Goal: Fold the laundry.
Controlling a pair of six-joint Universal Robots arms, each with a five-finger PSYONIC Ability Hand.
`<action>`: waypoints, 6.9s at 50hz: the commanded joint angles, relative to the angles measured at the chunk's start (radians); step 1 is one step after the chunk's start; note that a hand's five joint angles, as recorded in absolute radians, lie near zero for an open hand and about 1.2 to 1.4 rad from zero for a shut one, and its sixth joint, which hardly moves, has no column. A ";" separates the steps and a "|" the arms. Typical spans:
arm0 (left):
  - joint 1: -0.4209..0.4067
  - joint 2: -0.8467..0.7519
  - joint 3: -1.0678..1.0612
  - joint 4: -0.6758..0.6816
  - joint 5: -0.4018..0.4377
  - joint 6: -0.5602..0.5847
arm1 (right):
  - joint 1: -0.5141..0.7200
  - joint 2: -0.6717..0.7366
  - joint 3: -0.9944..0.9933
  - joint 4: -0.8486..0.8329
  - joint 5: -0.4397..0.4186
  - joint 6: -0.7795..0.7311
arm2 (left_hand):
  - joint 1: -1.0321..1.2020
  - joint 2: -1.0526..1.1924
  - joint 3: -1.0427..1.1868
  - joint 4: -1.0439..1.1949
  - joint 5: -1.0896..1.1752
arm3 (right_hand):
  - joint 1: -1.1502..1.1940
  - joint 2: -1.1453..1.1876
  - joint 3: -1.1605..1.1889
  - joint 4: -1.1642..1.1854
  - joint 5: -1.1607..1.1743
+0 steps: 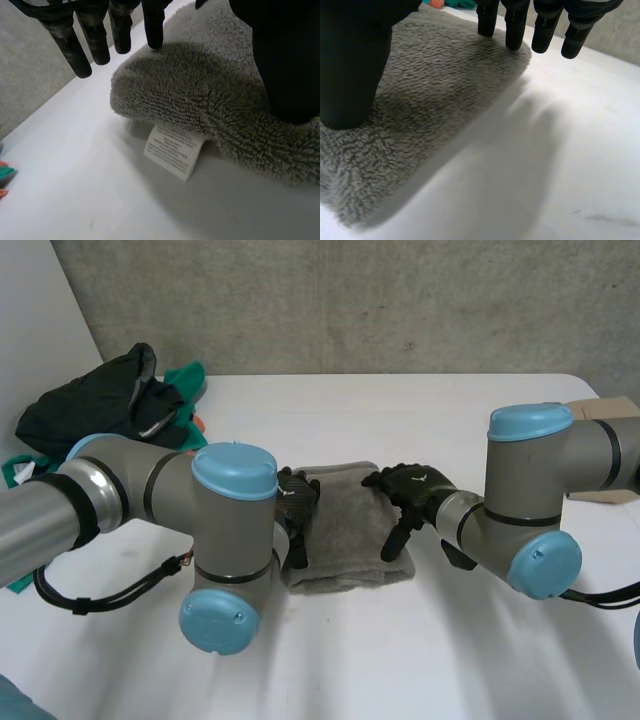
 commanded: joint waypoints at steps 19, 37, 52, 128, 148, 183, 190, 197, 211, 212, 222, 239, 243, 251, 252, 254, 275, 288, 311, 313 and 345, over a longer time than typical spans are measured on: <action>0.055 0.364 0.023 0.035 0.484 -0.031 | 0.183 -0.317 0.579 -0.464 0.129 -0.258 | -0.025 -0.036 -0.039 -0.028 -0.050 | -0.050 -0.041 -0.036 -0.037 -0.044; 0.062 0.347 0.008 -0.033 0.627 -0.090 | 0.202 -0.123 0.534 -0.719 0.158 -0.327 | -0.024 -0.036 -0.038 -0.027 -0.049 | -0.050 -0.041 -0.036 -0.037 -0.044; 0.062 0.344 0.008 -0.031 0.629 -0.091 | 0.200 -0.057 0.445 -0.742 0.156 -0.342 | -0.021 -0.033 -0.035 -0.024 -0.047 | 0.227 0.236 0.241 0.240 0.233; 0.105 0.397 0.013 -0.022 0.615 -0.097 | -0.801 0.260 -0.093 -0.938 -0.353 -0.144 | -0.012 -0.024 -0.027 -0.016 -0.038 | -0.050 -0.041 -0.036 -0.037 -0.044; 0.067 0.430 0.022 -0.007 0.615 -0.102 | -0.903 -0.193 -0.048 -0.361 -0.008 -0.443 | -0.015 -0.027 -0.029 -0.018 -0.041 | -0.050 -0.041 -0.036 -0.037 -0.044; 0.805 -0.190 0.269 0.343 0.563 0.243 | -0.197 -0.432 0.688 -0.779 -0.197 -0.446 | 0.020 0.008 0.006 0.017 -0.005 | -0.050 -0.041 -0.036 -0.037 -0.044; 0.796 -0.351 0.473 0.352 0.511 0.249 | -0.205 -0.437 0.750 -0.765 -0.184 -0.457 | 1.193 1.181 1.179 1.190 1.167 | -0.050 -0.041 -0.036 -0.037 -0.044; 0.693 -0.157 0.409 0.440 0.342 0.208 | -0.228 -0.468 0.785 -0.765 -0.174 -0.488 | 1.197 1.185 1.183 1.194 1.171 | -0.050 -0.041 -0.036 -0.037 -0.044; 0.310 0.354 -0.071 0.520 0.454 -0.160 | -0.252 -0.555 0.784 -0.736 -0.131 -0.471 | 1.197 1.185 1.183 1.194 1.171 | -0.050 -0.041 -0.036 -0.037 -0.044; 0.261 0.359 -0.099 0.518 0.463 -0.180 | -0.255 -0.561 0.784 -0.734 -0.121 -0.471 | 1.197 1.185 1.183 1.194 1.171 | -0.050 -0.041 -0.036 -0.037 -0.044; 0.012 0.224 -0.184 0.486 0.469 -0.198 | -0.311 -0.577 0.781 -0.726 -0.077 -0.459 | 1.197 1.185 1.183 1.194 1.171 | -0.050 -0.041 -0.036 -0.037 -0.044; 0.110 0.396 -0.280 0.328 0.353 -0.128 | -0.354 -0.619 0.650 -0.314 -0.068 -0.357 | 0.070 0.058 0.056 0.067 0.045 | -0.050 -0.041 -0.036 -0.037 -0.044; 0.187 0.427 -0.364 0.268 0.329 -0.051 | -0.335 -0.650 0.627 -0.093 -0.071 -0.341 | 0.073 0.061 0.059 0.070 0.047 | -0.050 -0.041 -0.036 -0.037 -0.044; 0.299 0.394 -0.481 0.276 0.340 0.130 | -0.193 -0.699 0.652 0.035 -0.092 -0.147 | 0.070 0.058 0.056 0.067 0.045 | -0.050 -0.041 -0.036 -0.037 -0.044; 0.303 0.375 -0.480 0.282 0.340 0.145 | -0.176 -0.699 0.658 0.028 -0.091 -0.126 | 0.070 0.058 0.056 0.067 0.045 | -0.050 -0.041 -0.036 -0.037 -0.044; 0.316 0.306 -0.469 0.294 0.343 0.189 | -0.128 -0.684 0.676 -0.007 -0.085 -0.068 | 0.073 0.061 0.059 0.070 0.047 | -0.050 -0.041 -0.036 -0.037 -0.044; 0.251 0.417 -0.427 0.276 0.319 0.230 | -0.010 -0.663 0.618 -0.324 0.139 -0.111 | 1.197 1.185 1.183 1.194 1.171 | 1.172 1.180 1.185 1.185 1.177; 0.222 0.839 -0.440 0.190 0.322 0.041 | -0.120 -0.828 0.348 -0.056 0.043 -0.236 | 1.197 1.185 1.183 1.194 1.171 | 1.172 1.180 1.185 1.185 1.177; 0.219 0.201 -0.085 0.194 0.181 0.041 | -0.146 -0.265 0.168 -0.237 0.205 -0.232 | 0.199 0.188 0.185 0.196 0.174 | -0.050 -0.041 -0.036 -0.037 -0.044; 0.211 0.276 -0.117 0.193 0.139 0.041 | -0.151 -0.291 0.188 -0.239 0.199 -0.235 | 0.196 0.185 0.182 0.193 0.171 | -0.050 -0.041 -0.036 -0.037 -0.044; 0.072 0.411 -0.693 0.400 0.122 0.052 | -0.315 -0.293 0.482 -0.358 -0.200 -0.676 | 0.352 0.340 0.337 0.348 0.326 | 0.245 0.254 0.259 0.258 0.251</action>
